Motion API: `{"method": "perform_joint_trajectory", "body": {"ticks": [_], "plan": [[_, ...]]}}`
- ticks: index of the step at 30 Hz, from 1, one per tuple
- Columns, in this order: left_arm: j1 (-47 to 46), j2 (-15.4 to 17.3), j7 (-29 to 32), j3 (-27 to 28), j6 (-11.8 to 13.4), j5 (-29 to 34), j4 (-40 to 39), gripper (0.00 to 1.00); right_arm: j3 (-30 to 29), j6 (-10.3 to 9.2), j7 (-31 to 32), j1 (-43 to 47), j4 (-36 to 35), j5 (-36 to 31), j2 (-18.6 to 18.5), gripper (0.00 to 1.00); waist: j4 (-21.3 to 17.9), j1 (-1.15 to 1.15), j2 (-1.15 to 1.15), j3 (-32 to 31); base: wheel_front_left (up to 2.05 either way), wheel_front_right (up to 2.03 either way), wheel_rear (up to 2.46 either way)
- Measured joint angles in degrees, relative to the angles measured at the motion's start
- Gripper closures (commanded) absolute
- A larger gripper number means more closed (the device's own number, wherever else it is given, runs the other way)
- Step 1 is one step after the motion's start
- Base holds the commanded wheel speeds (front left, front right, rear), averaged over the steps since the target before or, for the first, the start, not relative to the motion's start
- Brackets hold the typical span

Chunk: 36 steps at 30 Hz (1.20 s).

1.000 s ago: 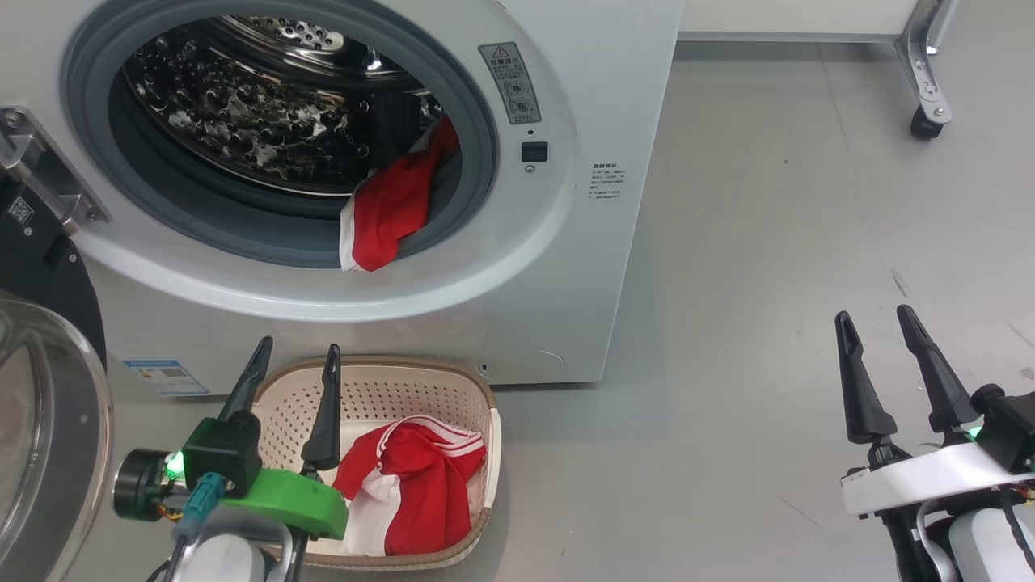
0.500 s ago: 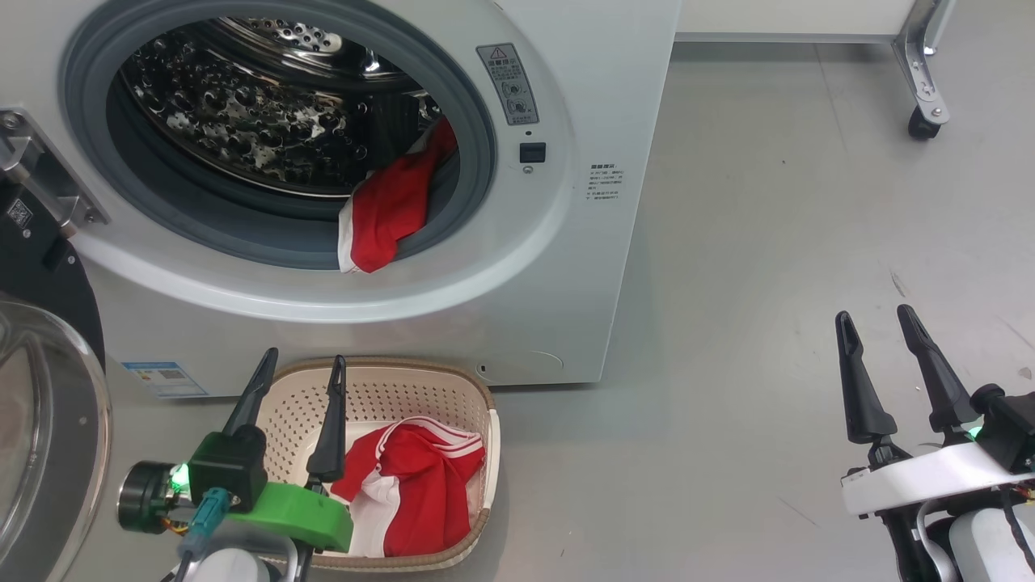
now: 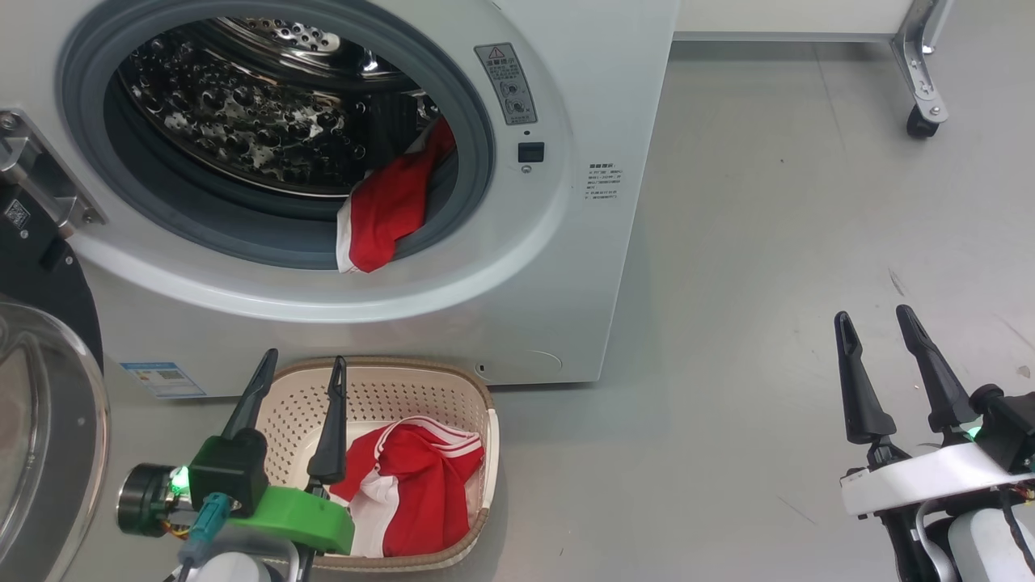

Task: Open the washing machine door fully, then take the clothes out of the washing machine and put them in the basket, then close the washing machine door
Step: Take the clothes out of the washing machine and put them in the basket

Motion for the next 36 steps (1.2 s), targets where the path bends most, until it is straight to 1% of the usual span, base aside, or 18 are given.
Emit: {"method": "perform_joint_trajectory", "body": {"ticks": [9,19,26,31,36], "plan": [[0.34,0.02,0.0,-0.09,0.99,0.07,-1.57,0.0,0.42,0.0,0.0,0.07,-0.78,0.0,-0.12,0.0,-0.34,0.0,0.0,1.22,0.0,0.0,0.0],[-1.41,0.08,0.3,0.64,0.99,0.01,-2.89,0.0,1.61,0.0,0.0,0.08,-1.91,0.18,-1.16,0.0,-1.46,0.0,0.0,5.96,0.0,0.0,0.0],[-7.67,1.25,4.97,2.26,0.99,-0.8,-3.35,0.0,2.04,0.0,0.0,-0.57,-2.97,0.86,-2.15,0.0,-2.9,0.0,0.0,10.37,0.0,0.0,0.0],[-13.19,3.77,8.7,3.34,0.99,-0.55,-2.99,0.0,2.91,0.0,0.0,-2.79,-3.72,1.4,-2.67,0.0,-4.4,0.0,0.0,13.62,0.0,0.0,0.0],[-18.36,3.83,12.99,4.83,0.99,-2.14,-1.55,0.0,3.35,0.0,0.0,-4.17,-3.98,2.67,-2.88,0.0,-6.14,0.0,0.0,16.88,0.0,0.0,0.0]]}}
